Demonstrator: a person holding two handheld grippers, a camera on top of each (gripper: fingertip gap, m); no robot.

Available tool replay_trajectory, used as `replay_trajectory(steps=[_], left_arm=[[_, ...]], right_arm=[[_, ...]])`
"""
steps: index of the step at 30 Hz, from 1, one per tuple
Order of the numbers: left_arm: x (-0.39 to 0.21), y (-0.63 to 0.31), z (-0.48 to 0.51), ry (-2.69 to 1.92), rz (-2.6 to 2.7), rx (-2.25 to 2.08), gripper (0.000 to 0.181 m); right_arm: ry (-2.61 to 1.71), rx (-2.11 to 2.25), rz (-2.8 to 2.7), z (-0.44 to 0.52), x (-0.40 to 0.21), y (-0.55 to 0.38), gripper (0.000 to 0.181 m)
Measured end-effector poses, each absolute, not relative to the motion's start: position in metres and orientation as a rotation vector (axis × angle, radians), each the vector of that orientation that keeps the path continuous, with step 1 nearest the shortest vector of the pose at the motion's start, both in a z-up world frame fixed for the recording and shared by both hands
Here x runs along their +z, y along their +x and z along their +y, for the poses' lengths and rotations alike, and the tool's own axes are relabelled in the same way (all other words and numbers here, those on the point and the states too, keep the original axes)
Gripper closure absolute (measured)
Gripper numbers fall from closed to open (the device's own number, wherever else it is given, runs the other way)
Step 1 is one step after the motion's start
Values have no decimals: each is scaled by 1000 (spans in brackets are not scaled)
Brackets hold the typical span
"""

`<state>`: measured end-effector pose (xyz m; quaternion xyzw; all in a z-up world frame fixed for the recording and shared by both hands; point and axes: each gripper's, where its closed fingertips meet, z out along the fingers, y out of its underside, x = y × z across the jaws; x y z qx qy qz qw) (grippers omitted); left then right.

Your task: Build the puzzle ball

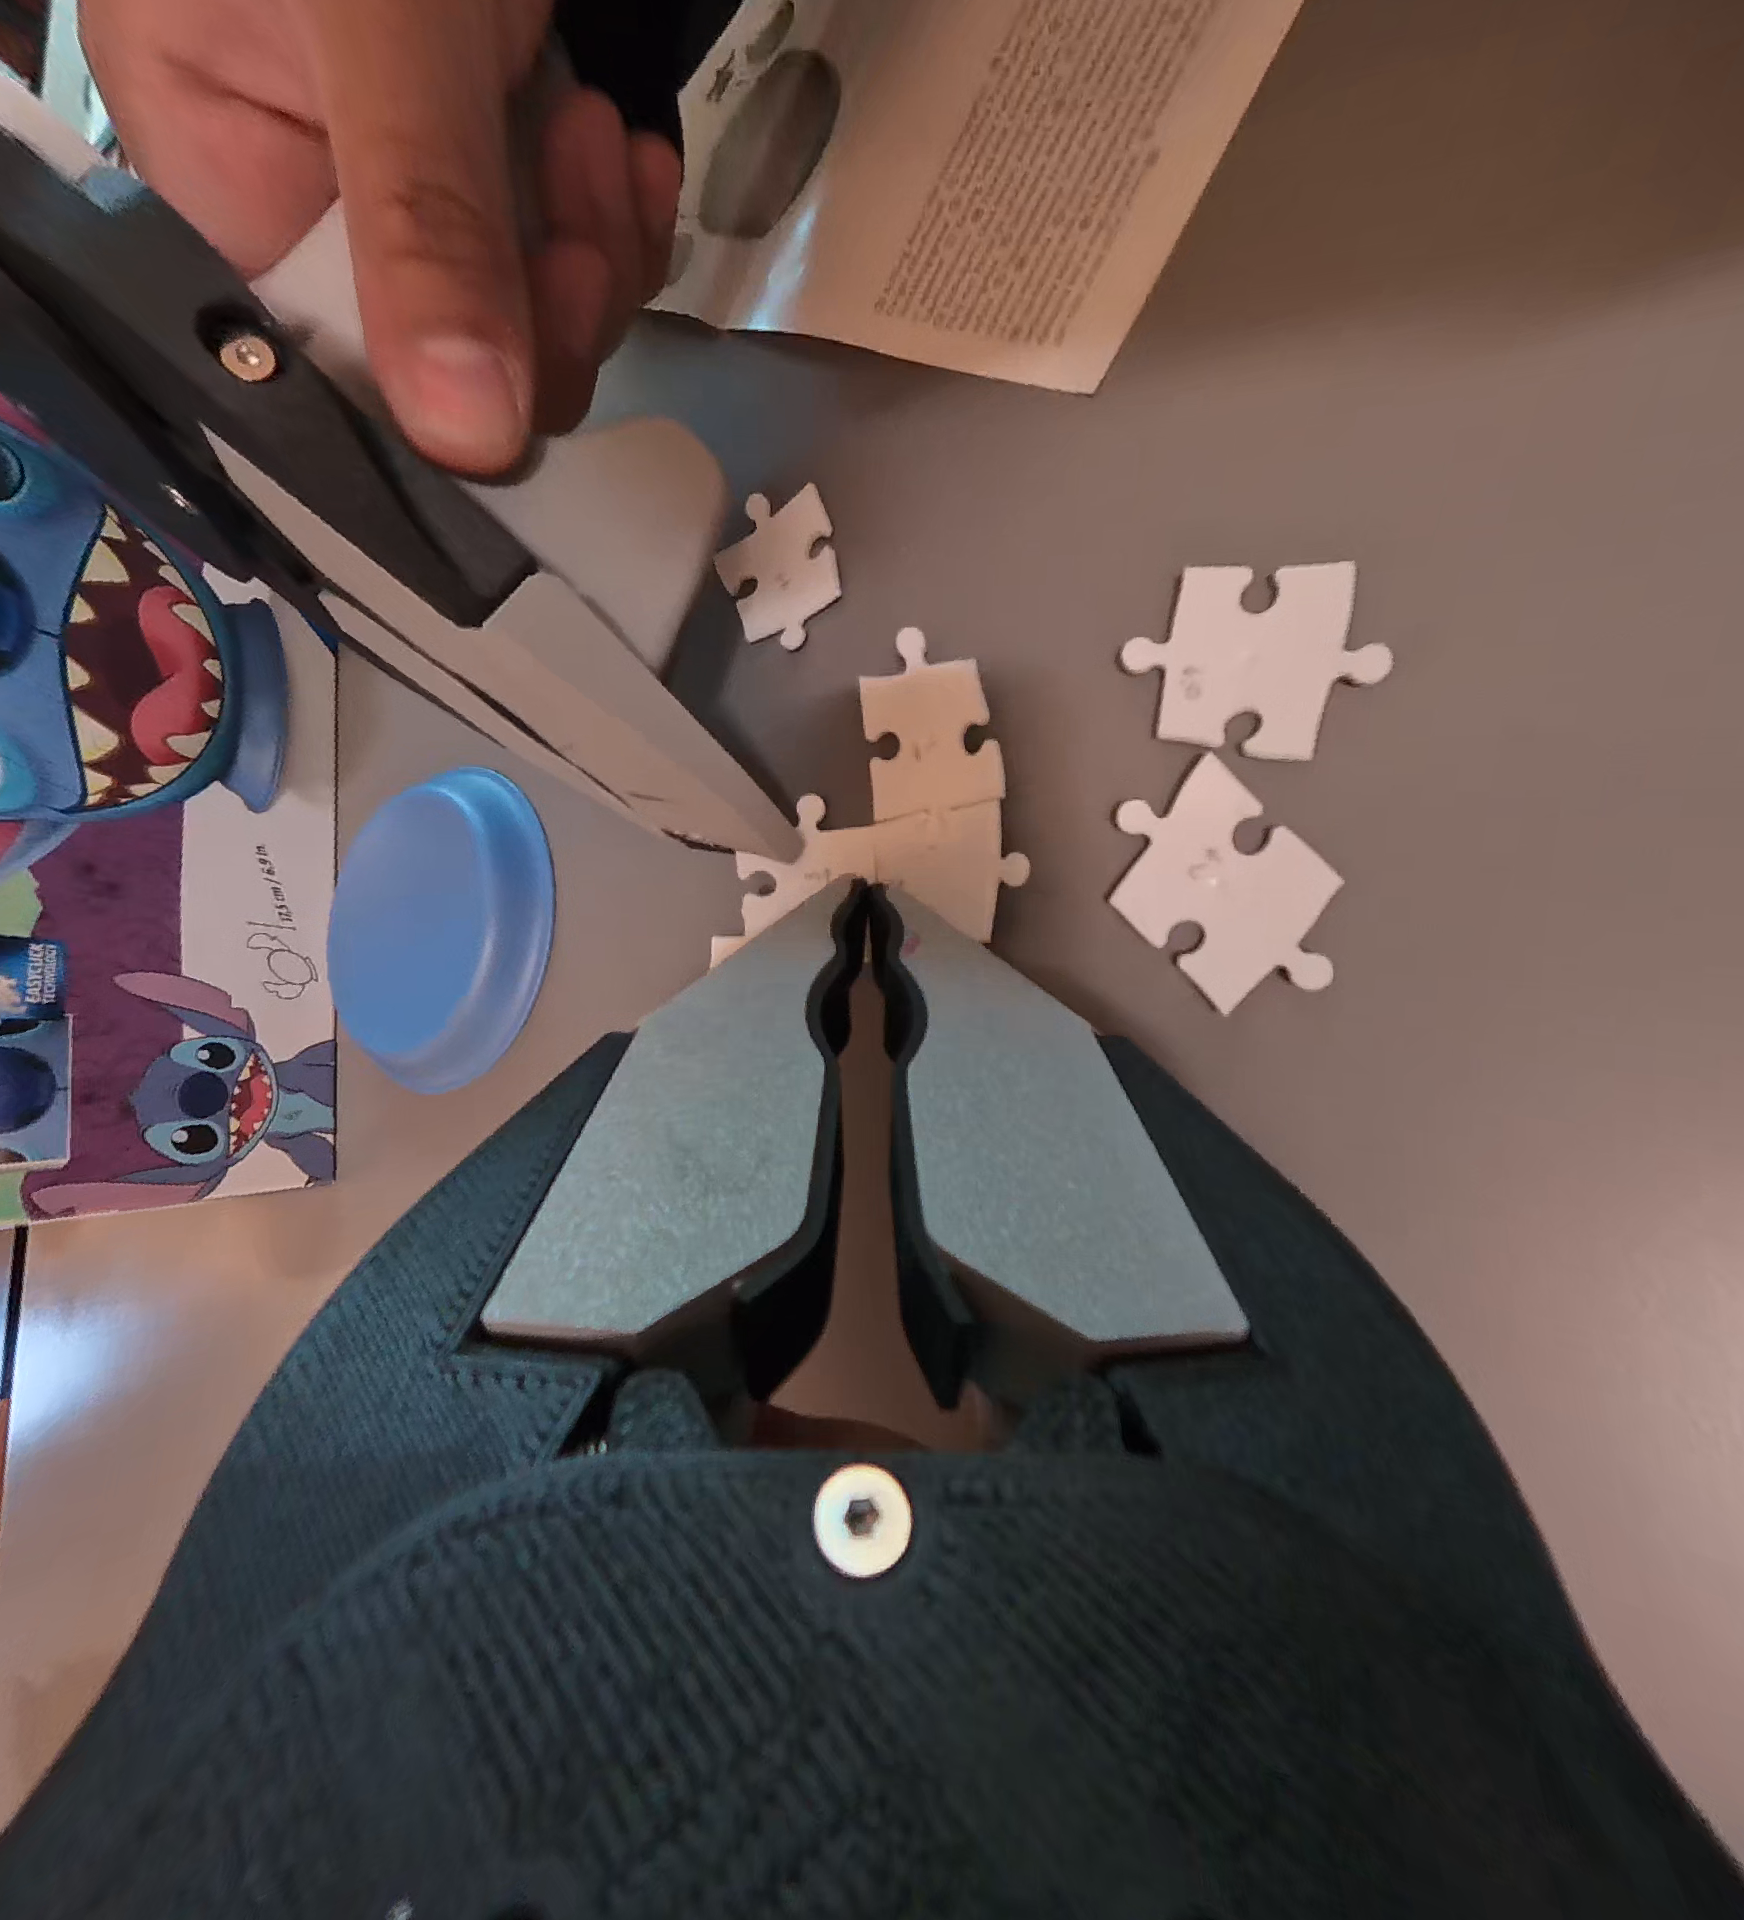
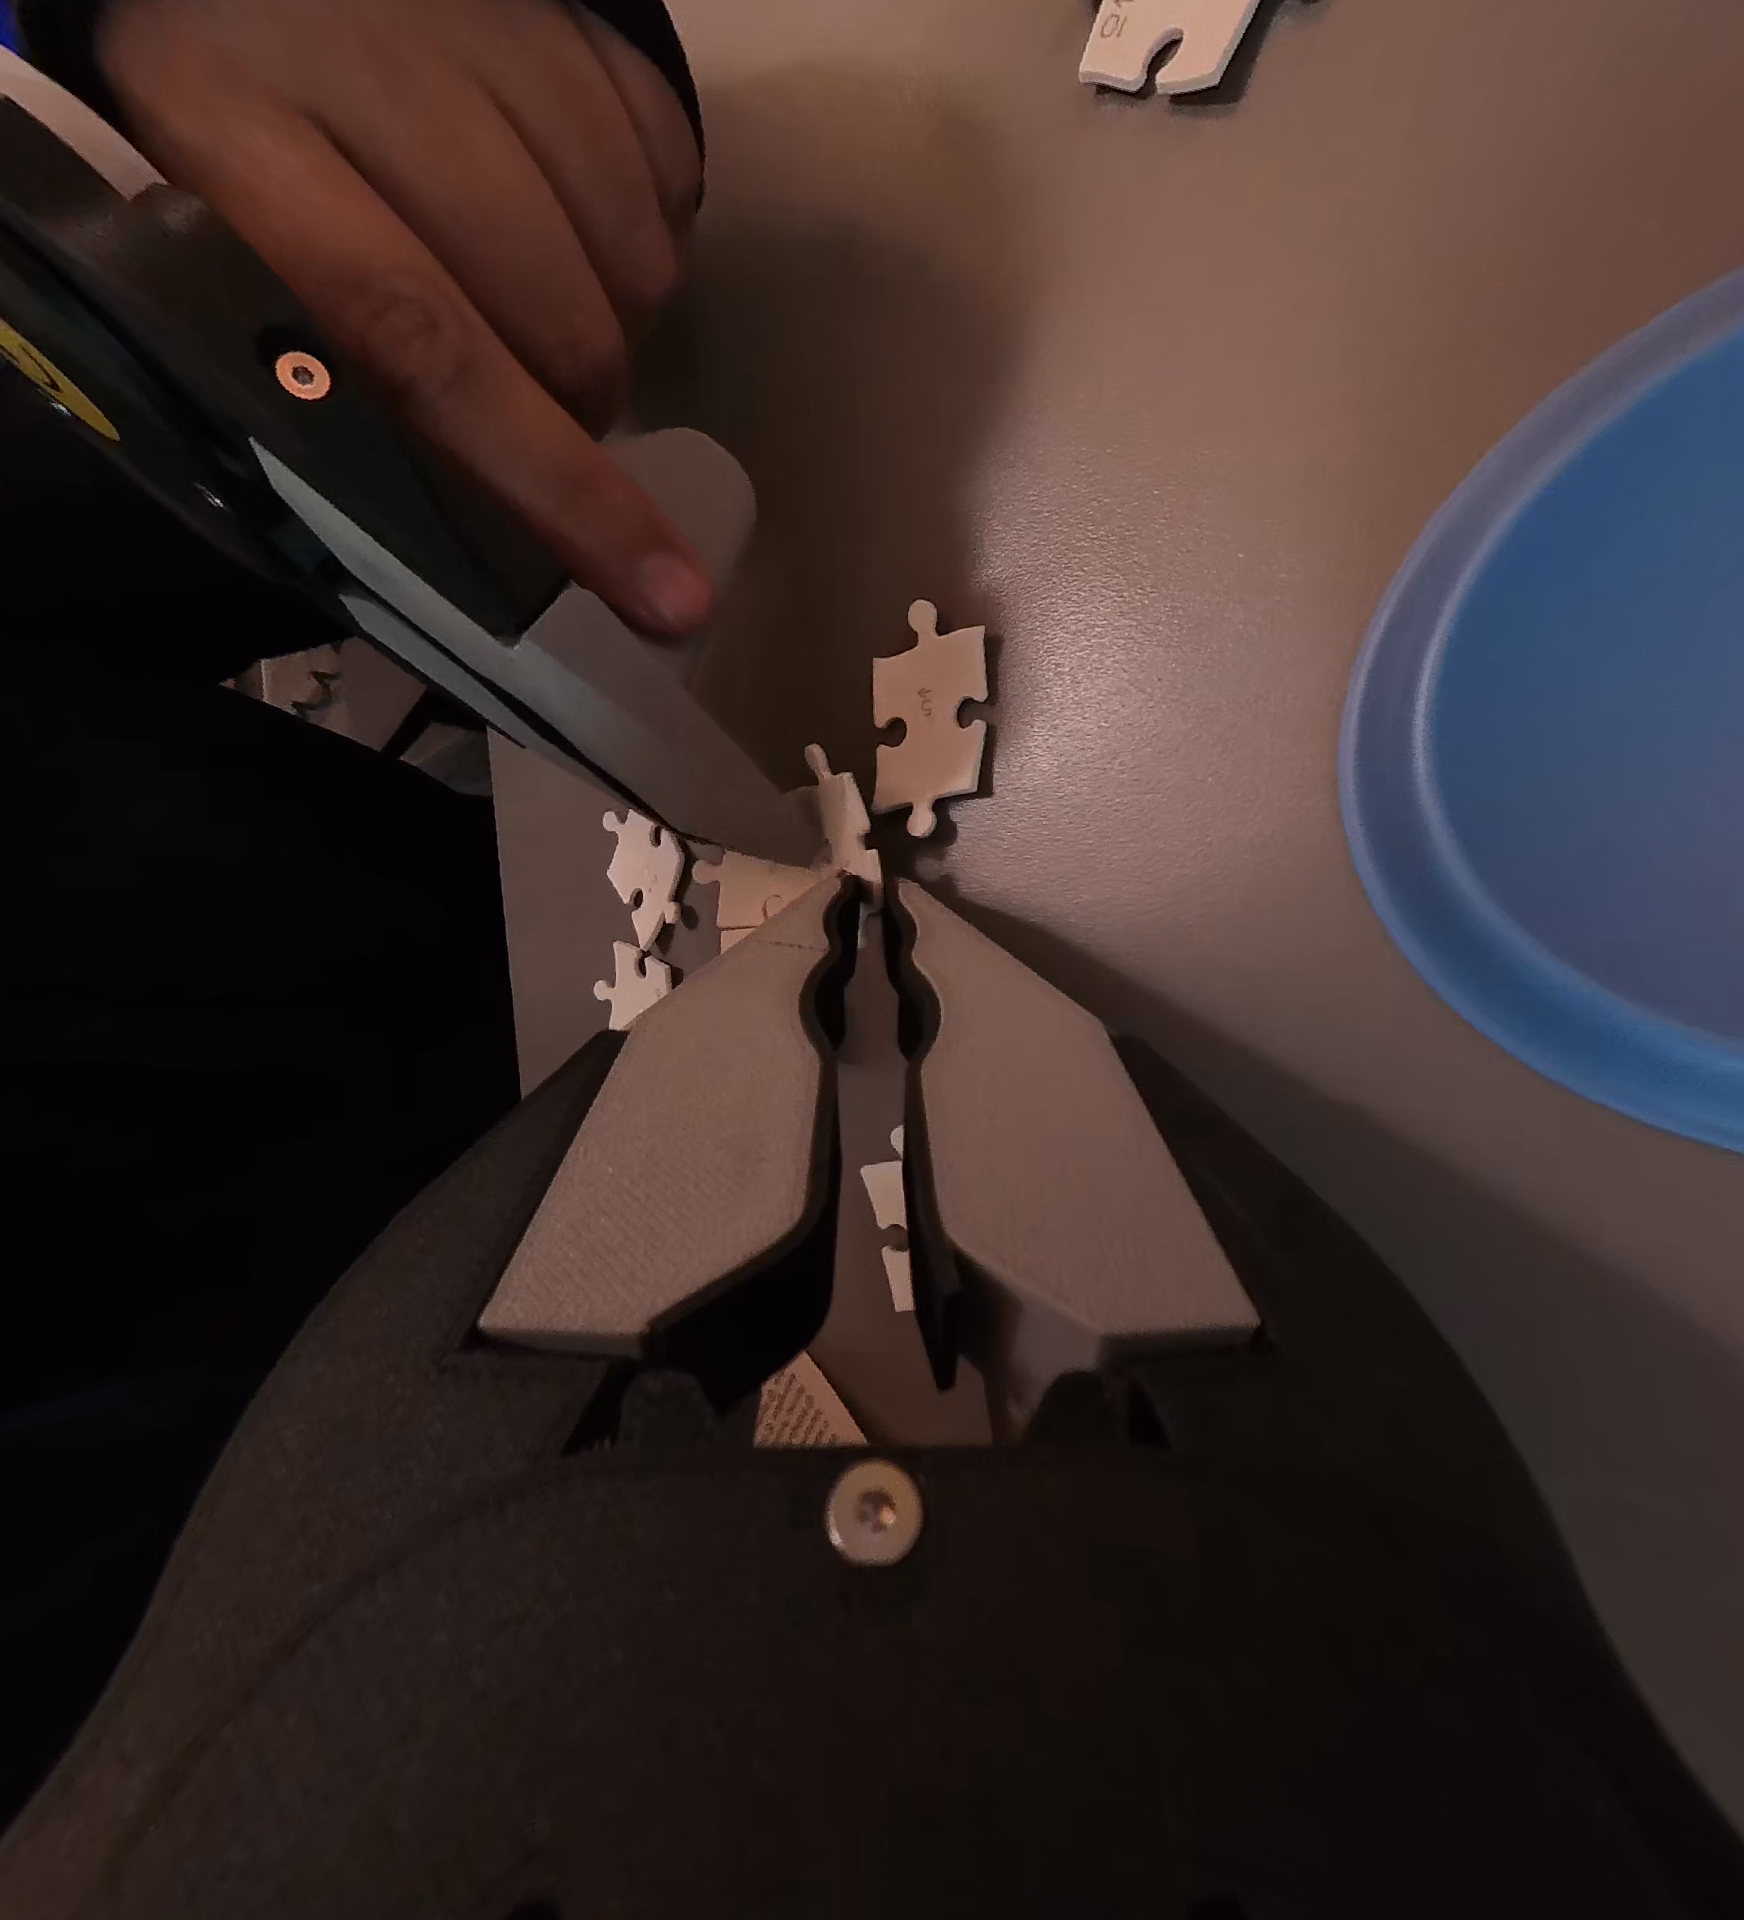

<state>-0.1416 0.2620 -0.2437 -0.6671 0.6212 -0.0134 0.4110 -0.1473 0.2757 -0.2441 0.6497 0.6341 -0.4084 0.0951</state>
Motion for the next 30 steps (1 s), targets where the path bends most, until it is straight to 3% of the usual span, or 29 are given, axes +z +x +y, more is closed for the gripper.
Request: replay_trajectory(steps=[30], left_arm=[[-242,-146,257,-1737,1550,-91,181]], right_arm=[[1907,-1175,1897,266,-245,-148,179]])
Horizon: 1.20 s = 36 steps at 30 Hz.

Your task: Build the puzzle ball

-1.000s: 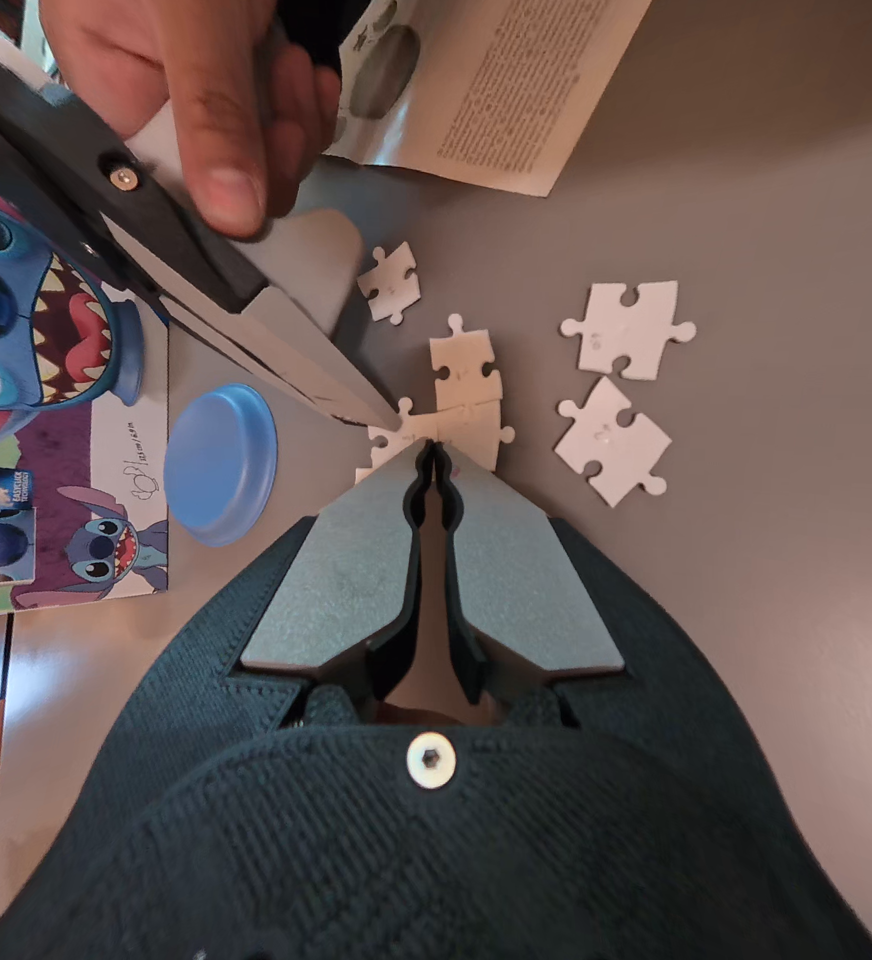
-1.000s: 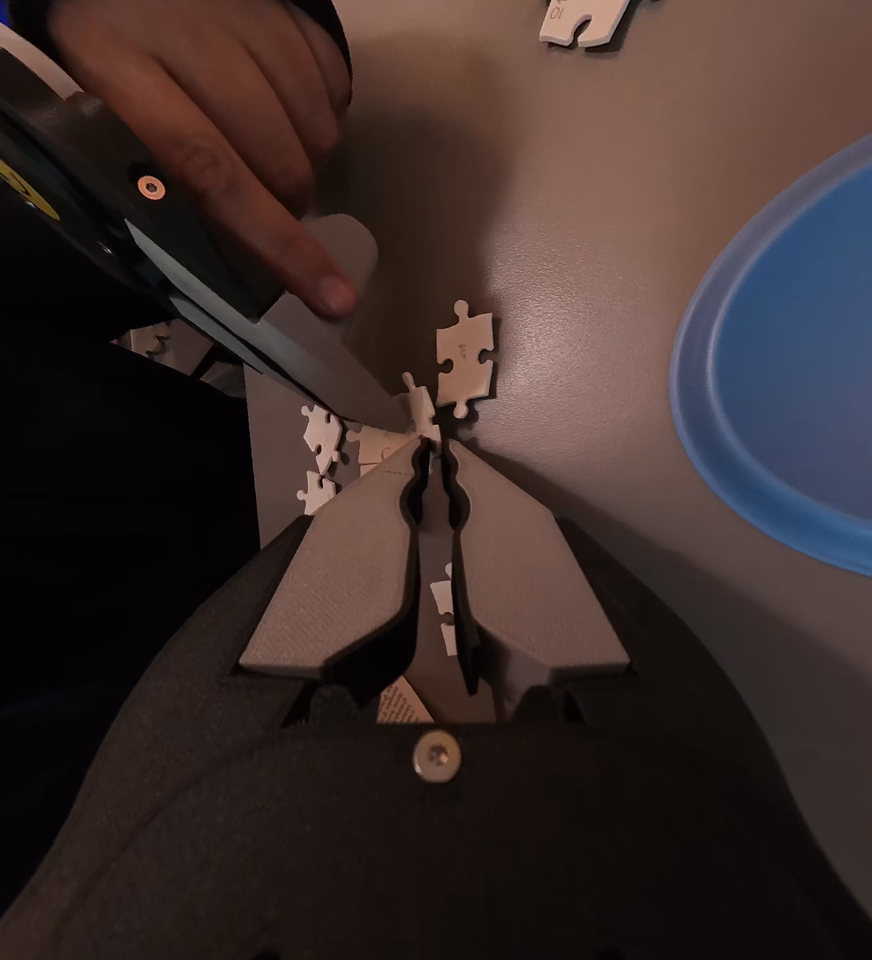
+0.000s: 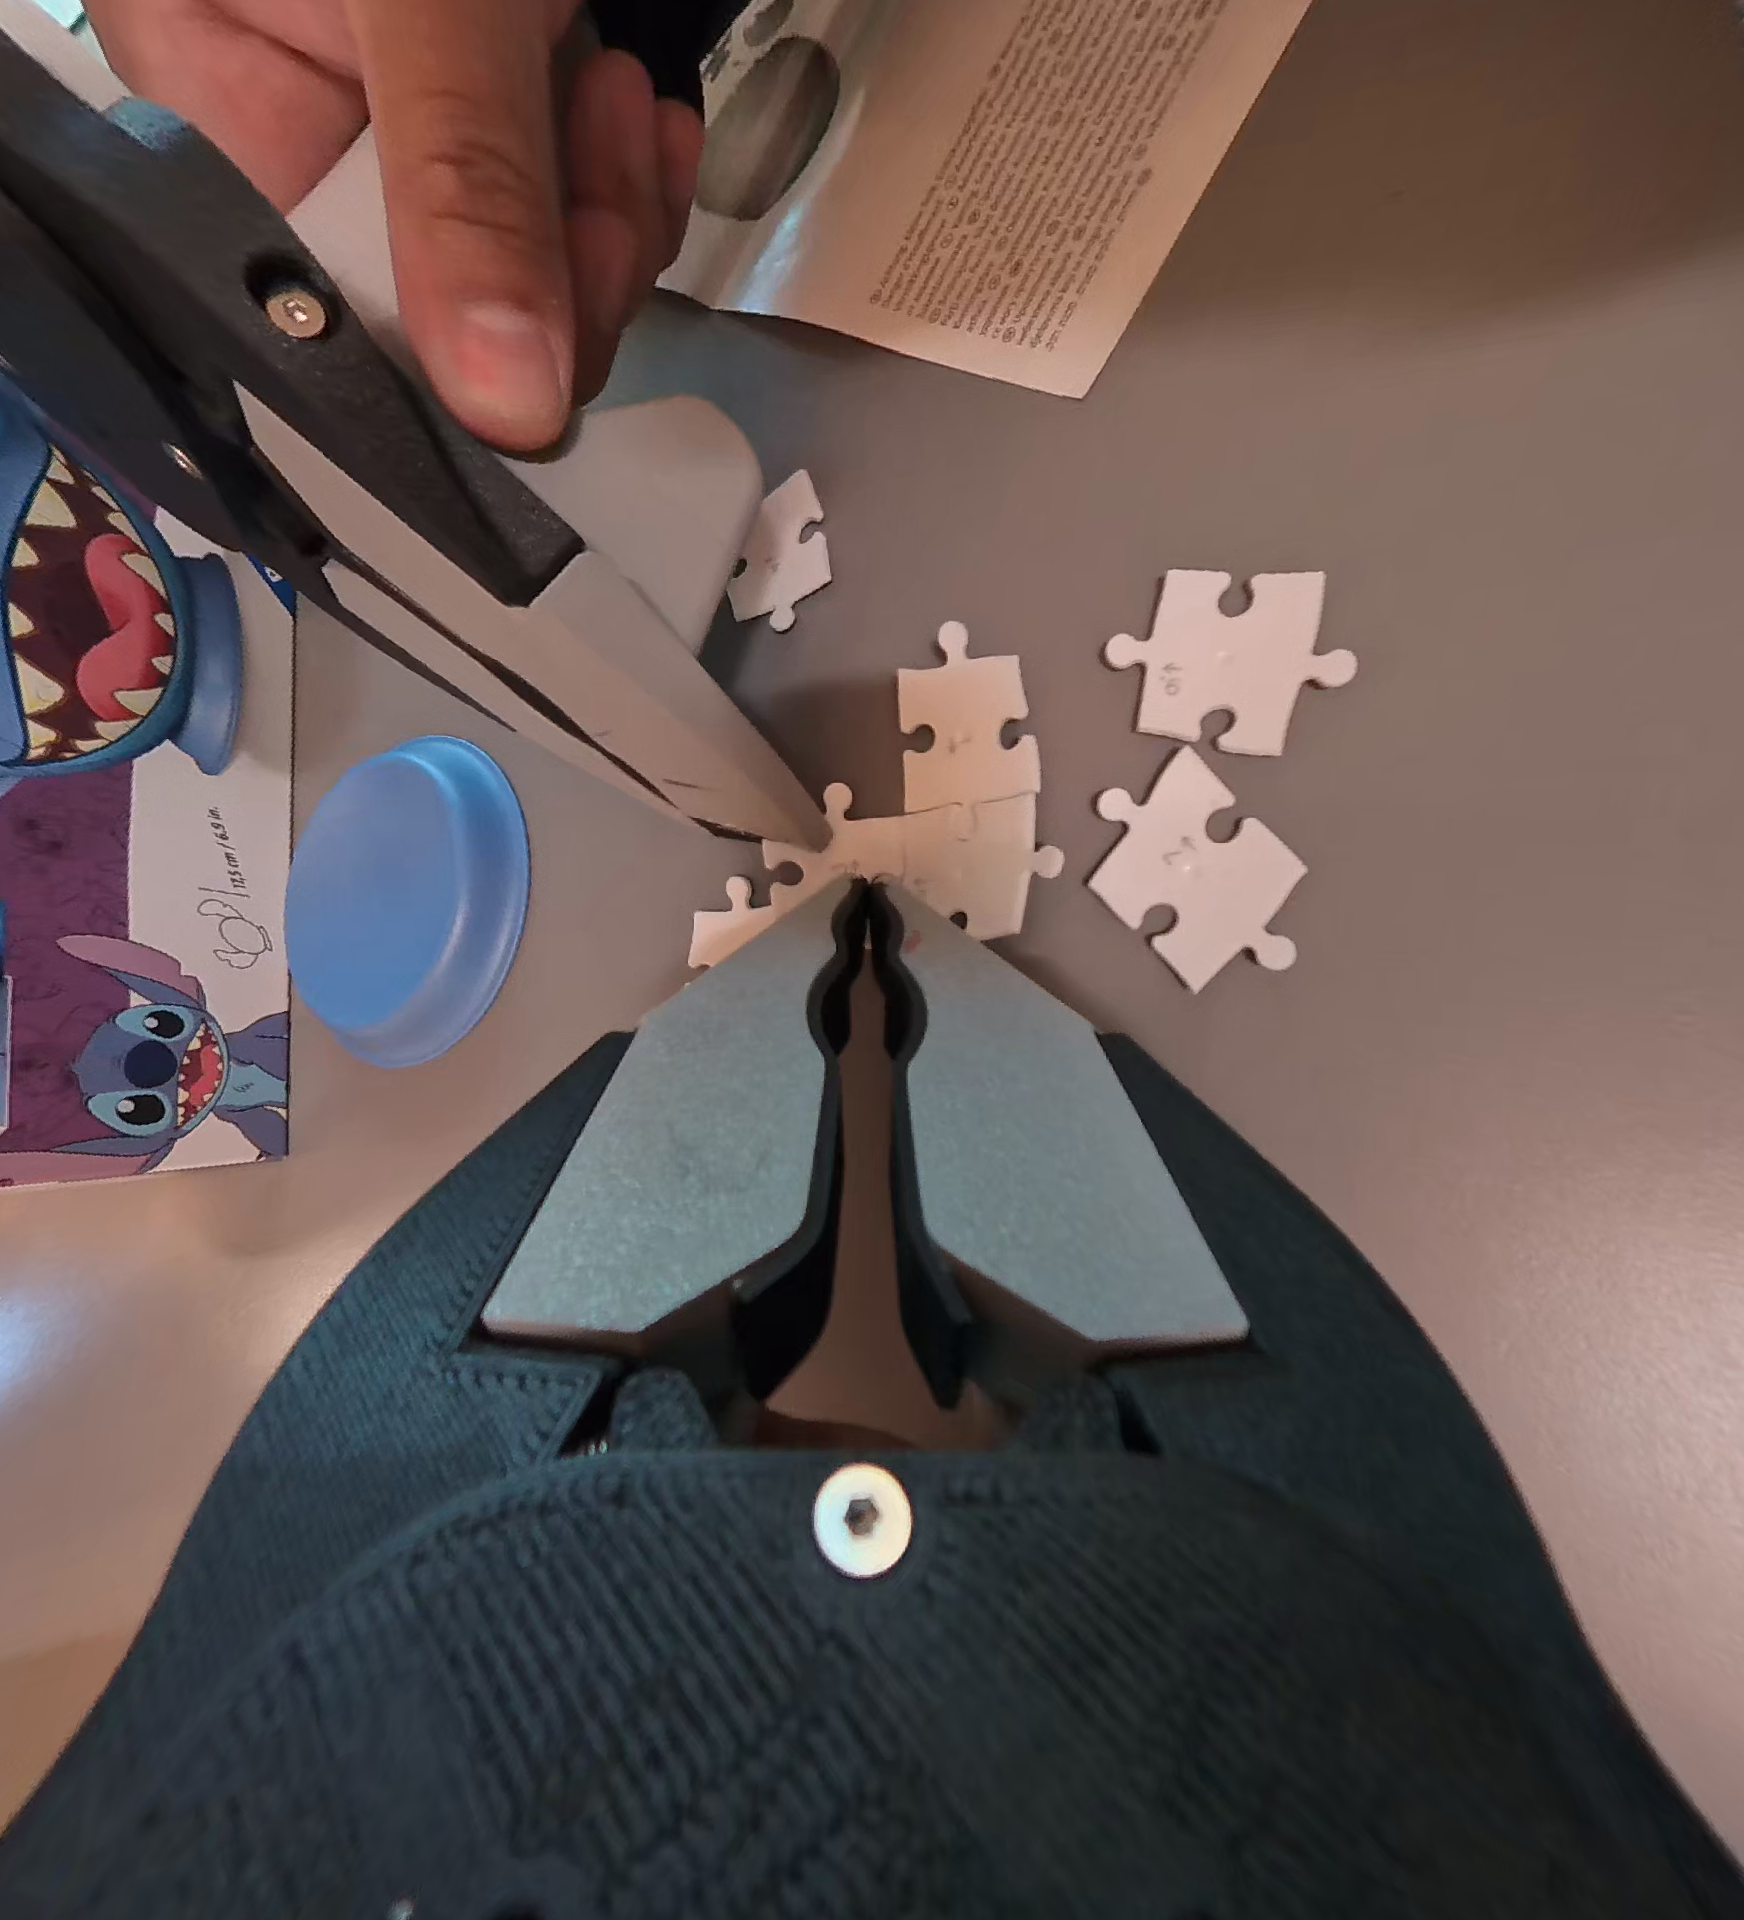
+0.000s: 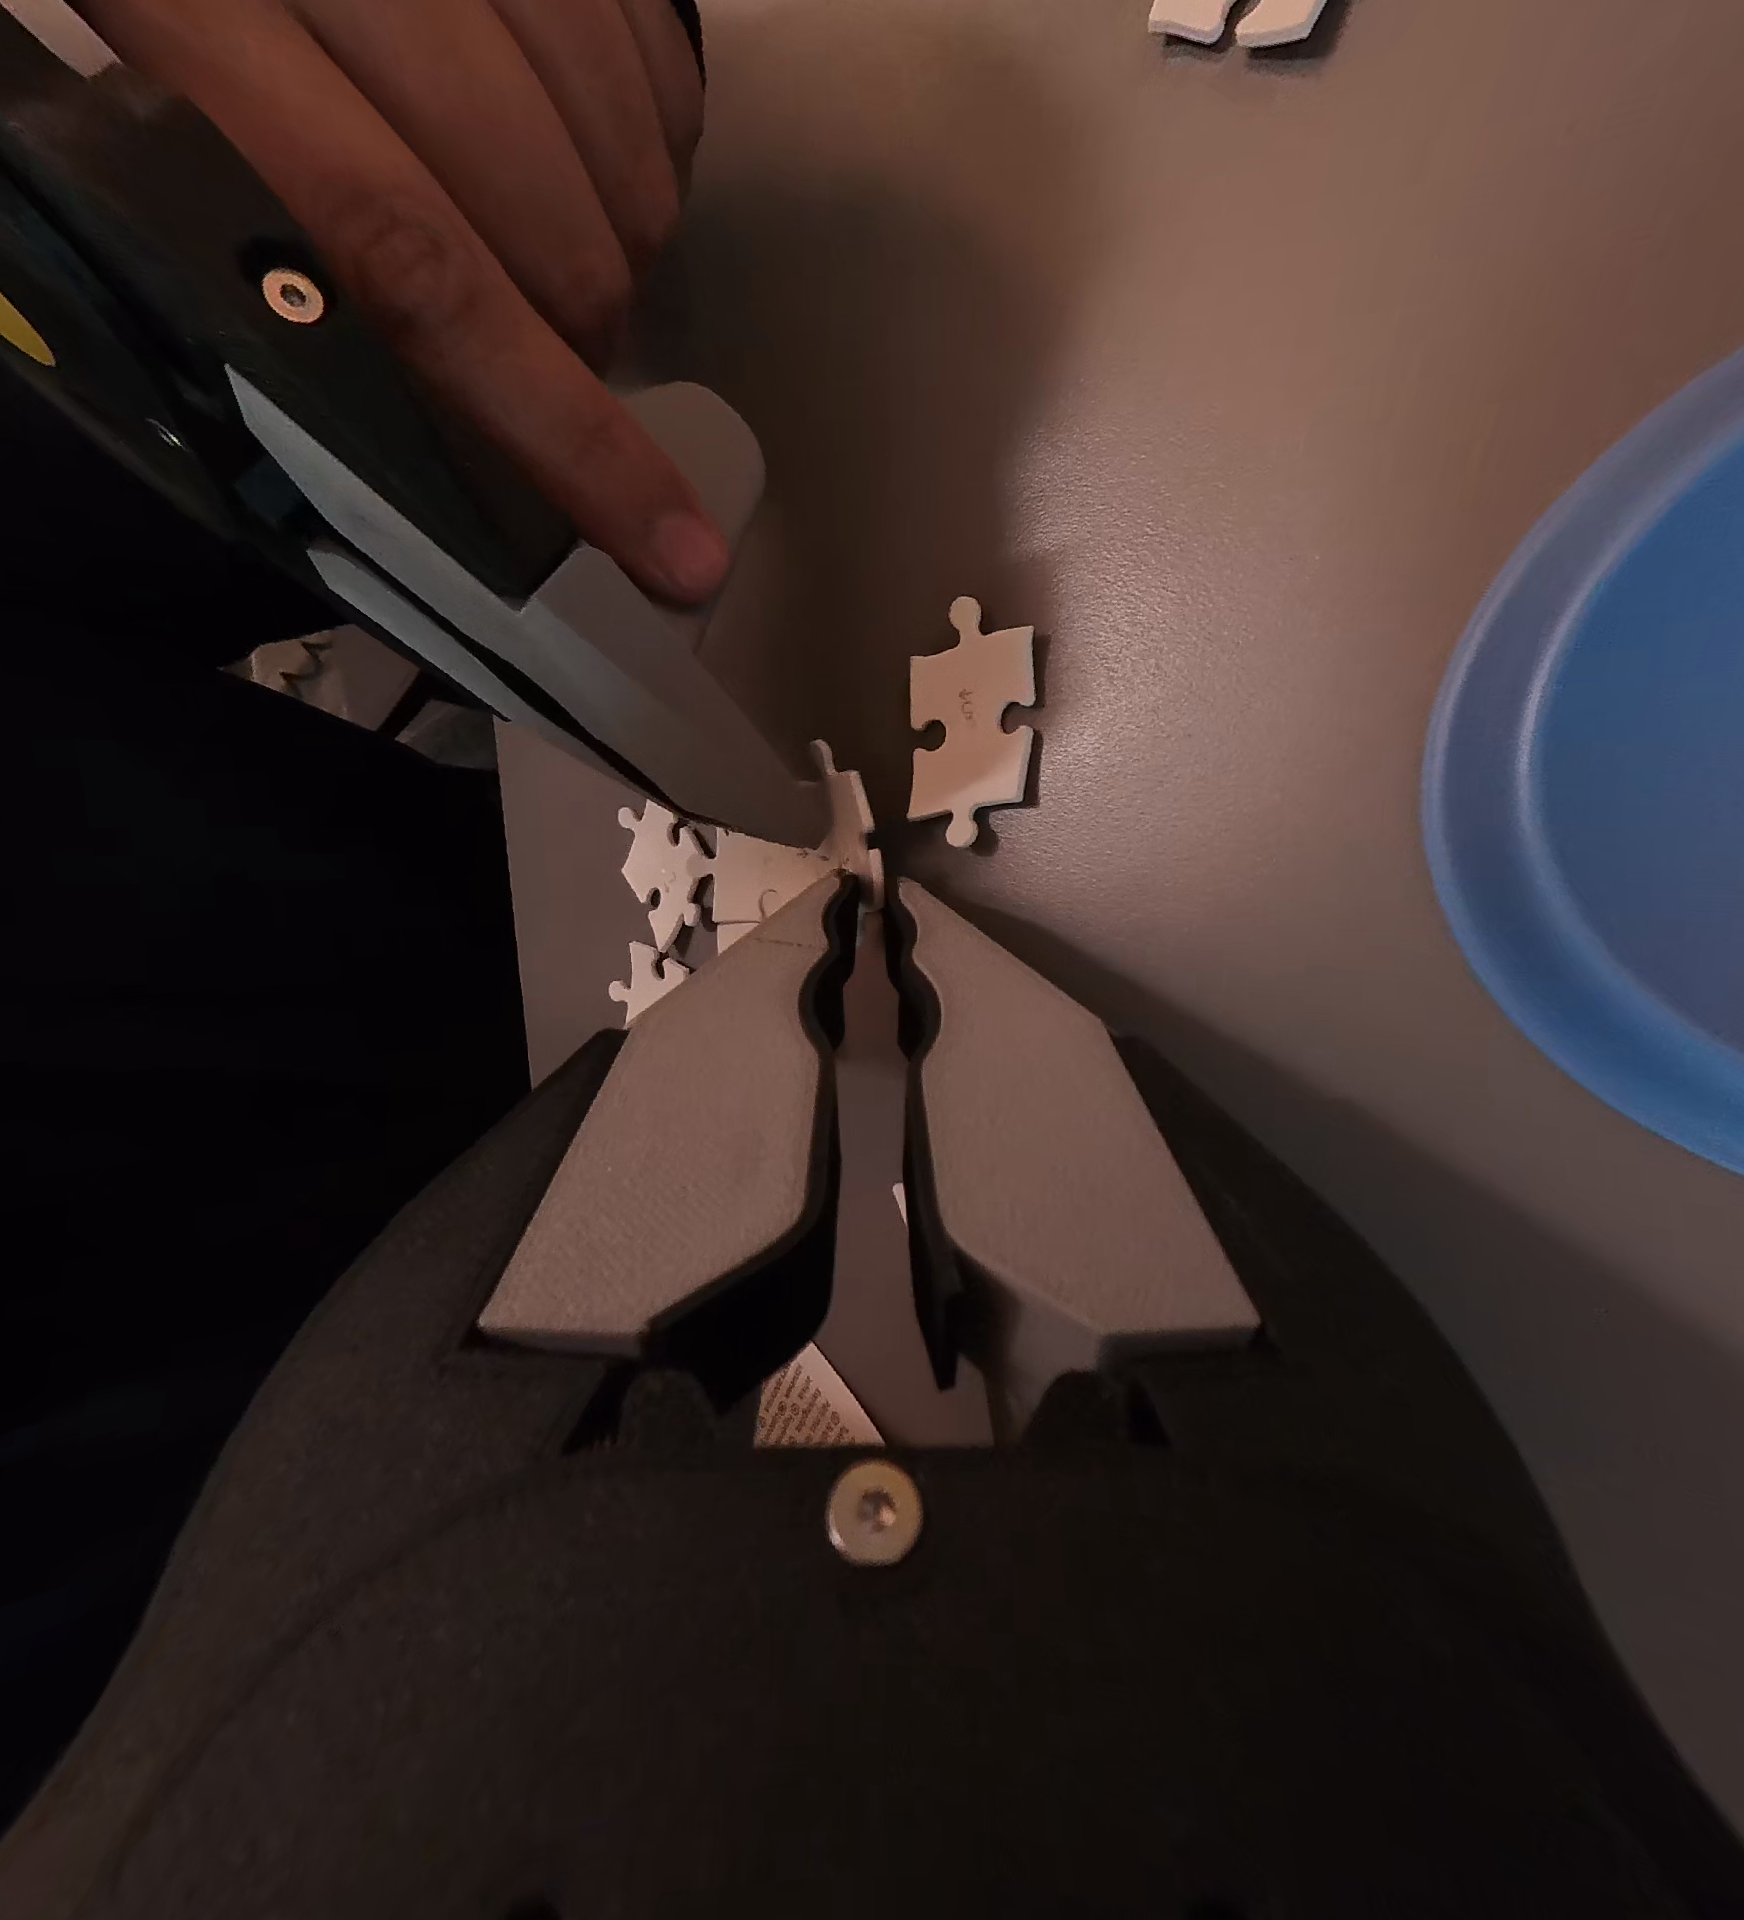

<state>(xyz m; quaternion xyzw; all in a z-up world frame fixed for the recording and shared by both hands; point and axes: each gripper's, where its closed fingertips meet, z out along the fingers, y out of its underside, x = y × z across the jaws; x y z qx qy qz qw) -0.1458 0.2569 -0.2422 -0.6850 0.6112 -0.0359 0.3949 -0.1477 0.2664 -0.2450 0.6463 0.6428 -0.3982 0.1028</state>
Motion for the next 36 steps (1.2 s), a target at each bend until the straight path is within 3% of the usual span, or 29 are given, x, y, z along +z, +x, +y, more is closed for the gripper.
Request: replay_trajectory(steps=[36], left_arm=[[-244,-148,259,-1884,1445,-192,181]], right_arm=[[1903,-1172,1892,265,-244,-149,178]])
